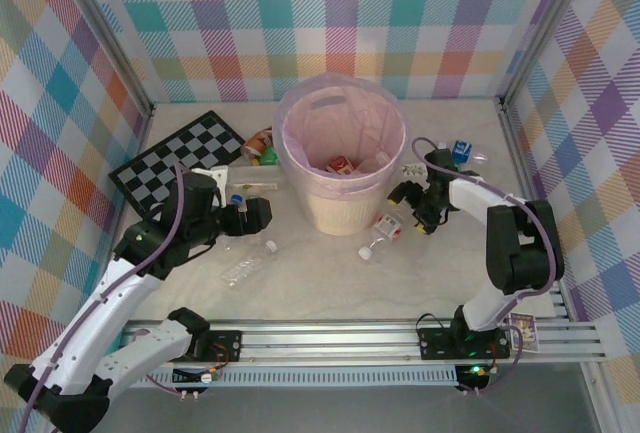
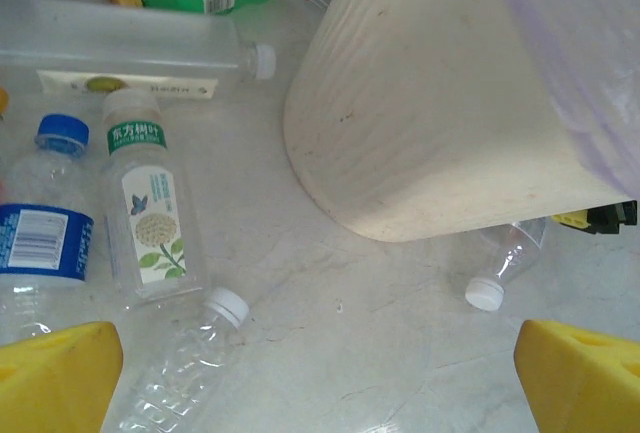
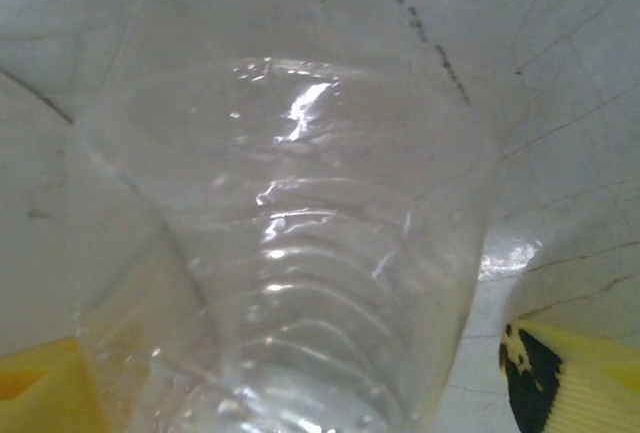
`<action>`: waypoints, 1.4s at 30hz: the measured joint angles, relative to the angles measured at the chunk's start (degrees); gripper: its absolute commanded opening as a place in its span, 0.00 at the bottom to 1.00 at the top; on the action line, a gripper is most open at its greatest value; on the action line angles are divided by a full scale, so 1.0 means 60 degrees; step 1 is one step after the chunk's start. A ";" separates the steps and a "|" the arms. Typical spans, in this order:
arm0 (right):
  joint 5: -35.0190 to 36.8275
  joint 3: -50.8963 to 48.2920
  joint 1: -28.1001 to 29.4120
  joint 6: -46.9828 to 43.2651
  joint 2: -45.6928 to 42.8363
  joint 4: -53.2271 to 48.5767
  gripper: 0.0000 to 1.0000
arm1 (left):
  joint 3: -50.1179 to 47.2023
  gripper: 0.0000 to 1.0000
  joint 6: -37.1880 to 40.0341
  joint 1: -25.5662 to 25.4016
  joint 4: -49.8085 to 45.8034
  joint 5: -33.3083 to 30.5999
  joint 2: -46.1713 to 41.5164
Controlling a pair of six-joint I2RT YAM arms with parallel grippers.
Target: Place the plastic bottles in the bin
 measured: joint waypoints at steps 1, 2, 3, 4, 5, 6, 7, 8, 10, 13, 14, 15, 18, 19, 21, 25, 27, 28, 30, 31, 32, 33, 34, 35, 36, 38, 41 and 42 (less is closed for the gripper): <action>0.0047 0.0000 0.0000 0.0011 0.0000 0.0000 0.84 | -0.0113 1.00 -0.0080 0.0000 0.0098 0.0000 -0.0062; 0.0098 0.0000 0.0000 -0.0004 -0.0004 0.0000 0.83 | -0.0211 1.00 -0.0160 0.0000 0.0160 0.0000 -0.0113; 0.0146 0.0000 0.0000 -0.0015 -0.0004 -0.0007 0.82 | -0.0284 1.00 -0.0219 0.0000 0.0208 0.0004 -0.0146; 0.0200 0.0000 0.0000 -0.0015 -0.0015 -0.0022 0.81 | -0.0375 1.00 -0.0277 0.0000 0.0291 0.0004 -0.0164; 0.0259 0.0000 0.0000 -0.0015 -0.0025 -0.0040 0.79 | -0.0466 1.00 -0.0313 0.0000 0.0379 0.0007 -0.0164; 0.0291 0.0000 0.0000 -0.0044 -0.0055 -0.0055 0.77 | -0.0539 1.00 -0.0346 0.0000 0.0444 0.0007 -0.0157; 0.0353 0.0000 0.0000 -0.0076 -0.0095 -0.0084 0.75 | -0.0623 1.00 -0.0382 0.0000 0.0539 0.0011 -0.0149; 0.0408 0.0004 0.0000 -0.0120 -0.0146 -0.0131 0.74 | -0.0721 1.00 -0.0397 0.0000 0.0659 0.0033 -0.0149; 0.0510 0.0004 0.0000 -0.0233 -0.0255 -0.0248 0.71 | -0.0936 1.00 -0.0455 0.0000 0.0892 0.0076 -0.0149; 0.0652 0.0004 0.0000 -0.0372 -0.0470 -0.0448 0.66 | -0.1239 1.00 -0.0521 0.0000 0.1169 0.0084 -0.0146; 0.0685 0.0004 -0.0004 -0.0430 -0.0568 -0.0525 0.66 | -0.1319 1.00 -0.0532 0.0004 0.1228 0.0087 -0.0142; 0.0707 0.0004 -0.0015 -0.0488 -0.0688 -0.0612 0.65 | -0.1373 1.00 -0.0535 0.0004 0.1293 0.0095 -0.0138; 0.0761 0.0029 -0.0102 -0.0678 -0.1133 -0.0980 0.64 | -0.1555 1.00 -0.0554 0.0004 0.1439 0.0106 -0.0138; 0.0772 0.0058 -0.0171 -0.0772 -0.1333 -0.1147 0.64 | -0.1614 1.00 -0.0557 0.0004 0.1464 0.0102 -0.0138; 0.0838 0.0135 -0.0386 -0.0984 -0.1800 -0.1552 0.64 | -0.1690 1.00 -0.0554 0.0004 0.1461 0.0076 -0.0120; 0.1038 0.0812 -0.1235 -0.1647 -0.3118 -0.2743 0.63 | -0.1749 0.99 -0.0521 0.0004 0.1472 0.0076 0.0095; 0.1166 0.1472 -0.1665 -0.2040 -0.3705 -0.3362 0.62 | -0.1785 0.99 -0.0510 0.0004 0.1523 0.0073 0.0291; 0.1260 0.1887 -0.1872 -0.2266 -0.3963 -0.3661 0.62 | -0.1807 0.99 -0.0503 0.0004 0.1537 0.0066 0.0408; 0.1410 0.2710 -0.2178 -0.2663 -0.4331 -0.4218 0.62 | -0.1854 0.99 -0.0477 0.0004 0.1545 0.0007 0.0616; 0.1479 0.3133 -0.2269 -0.2841 -0.4462 -0.4473 0.62 | -0.1880 0.99 -0.0477 0.0004 0.1545 -0.0029 0.0721; 0.1541 0.3552 -0.2331 -0.3016 -0.4557 -0.4728 0.62 | -0.1905 0.99 -0.0474 0.0004 0.1548 -0.0036 0.0790; 0.1592 0.3945 -0.2368 -0.3162 -0.4641 -0.4936 0.62 | -0.1927 0.99 -0.0470 0.0004 0.1541 -0.0040 0.0852; 0.1628 0.4360 -0.2401 -0.3300 -0.4703 -0.5158 0.62 | -0.1938 0.99 -0.0463 0.0004 0.1545 -0.0040 0.0900; 0.1661 0.4754 -0.2404 -0.3402 -0.4728 -0.5355 0.62 | -0.1942 0.99 -0.0448 0.0004 0.1552 -0.0040 0.0918; 0.1661 0.5158 -0.2408 -0.3501 -0.4736 -0.5523 0.62 | -0.1949 0.99 -0.0448 0.0004 0.1581 -0.0040 0.0918; 0.1610 0.5861 -0.2408 -0.3606 -0.4736 -0.5661 0.62 | -0.1953 0.99 -0.0444 0.0004 0.1617 -0.0044 0.0918; 0.1173 0.6666 -0.2408 -0.3712 -0.4776 -0.5519 0.63 | -0.1971 0.99 -0.0444 0.0004 0.1625 -0.0036 0.0922; 0.0860 0.6819 -0.2408 -0.3712 -0.4809 -0.5340 0.63 | -0.1982 0.99 -0.0444 0.0004 0.1643 -0.0025 0.0922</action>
